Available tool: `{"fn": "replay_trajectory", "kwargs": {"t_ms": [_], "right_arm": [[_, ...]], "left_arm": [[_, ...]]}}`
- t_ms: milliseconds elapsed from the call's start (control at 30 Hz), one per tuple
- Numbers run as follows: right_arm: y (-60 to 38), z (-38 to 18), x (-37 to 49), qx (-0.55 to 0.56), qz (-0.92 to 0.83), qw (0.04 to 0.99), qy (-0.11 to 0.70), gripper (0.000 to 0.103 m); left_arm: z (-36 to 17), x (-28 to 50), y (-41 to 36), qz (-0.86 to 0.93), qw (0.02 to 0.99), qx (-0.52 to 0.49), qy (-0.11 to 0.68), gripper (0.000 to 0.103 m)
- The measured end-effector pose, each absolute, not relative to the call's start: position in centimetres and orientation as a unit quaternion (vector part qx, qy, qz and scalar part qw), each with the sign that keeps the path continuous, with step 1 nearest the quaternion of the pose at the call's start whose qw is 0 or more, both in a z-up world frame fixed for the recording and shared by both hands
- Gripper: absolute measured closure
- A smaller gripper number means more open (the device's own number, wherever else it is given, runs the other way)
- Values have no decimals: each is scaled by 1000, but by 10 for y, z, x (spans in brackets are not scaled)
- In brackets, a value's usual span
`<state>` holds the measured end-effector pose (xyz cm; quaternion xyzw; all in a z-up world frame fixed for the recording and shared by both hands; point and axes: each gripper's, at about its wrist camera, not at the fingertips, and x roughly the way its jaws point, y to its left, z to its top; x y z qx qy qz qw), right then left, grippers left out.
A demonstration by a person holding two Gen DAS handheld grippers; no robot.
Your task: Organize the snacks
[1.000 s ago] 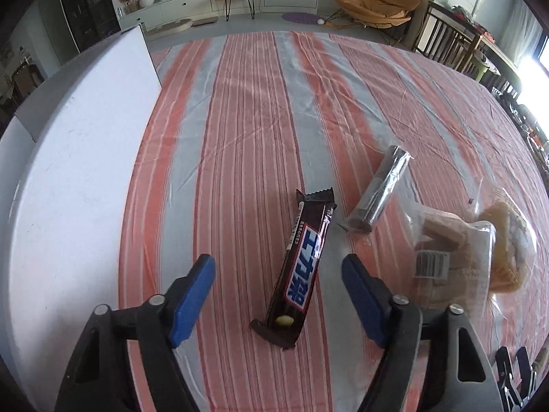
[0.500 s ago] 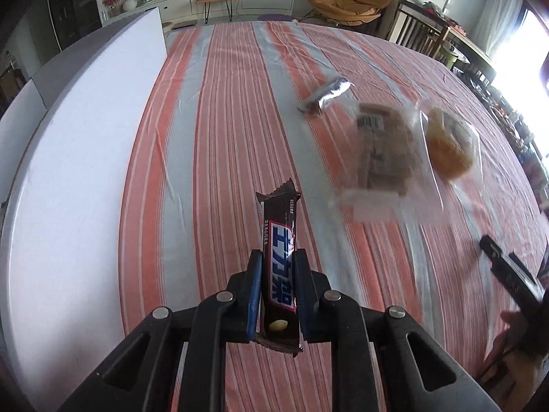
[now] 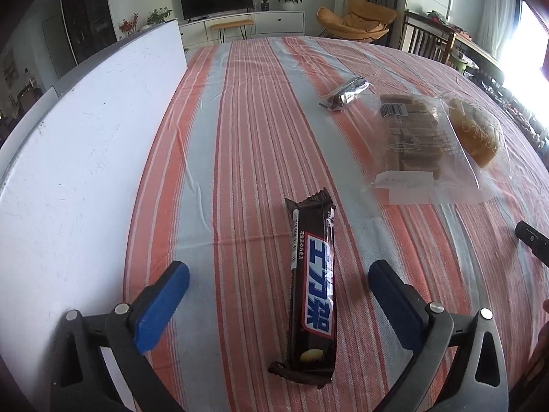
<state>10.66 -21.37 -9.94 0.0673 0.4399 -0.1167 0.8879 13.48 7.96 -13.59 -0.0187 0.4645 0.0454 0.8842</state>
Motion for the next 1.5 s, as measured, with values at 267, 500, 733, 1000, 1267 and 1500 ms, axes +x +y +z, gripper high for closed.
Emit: {"fn": "replay_trajectory", "kwargs": {"t_ms": [267, 500, 733, 1000, 1267, 1500], "right_arm": [[-212, -99, 107, 66, -117, 889, 439, 11], [-205, -77, 108, 105, -38, 895, 432, 13], [-103, -26, 168, 60, 131, 860, 490, 13], [-25, -86, 235, -1, 69, 808, 585, 13], [-38, -82, 224, -41, 90, 834, 543, 48], [-86, -72, 169, -4, 126, 841, 526, 48]], "left_arm": [[-133, 130, 78, 46, 886, -19, 461, 0], [-133, 130, 78, 46, 886, -19, 461, 0], [-133, 130, 78, 46, 886, -19, 461, 0], [-134, 130, 79, 46, 886, -19, 460, 0], [-133, 129, 78, 45, 887, -19, 460, 0], [-133, 129, 78, 44, 887, -20, 460, 0]]}}
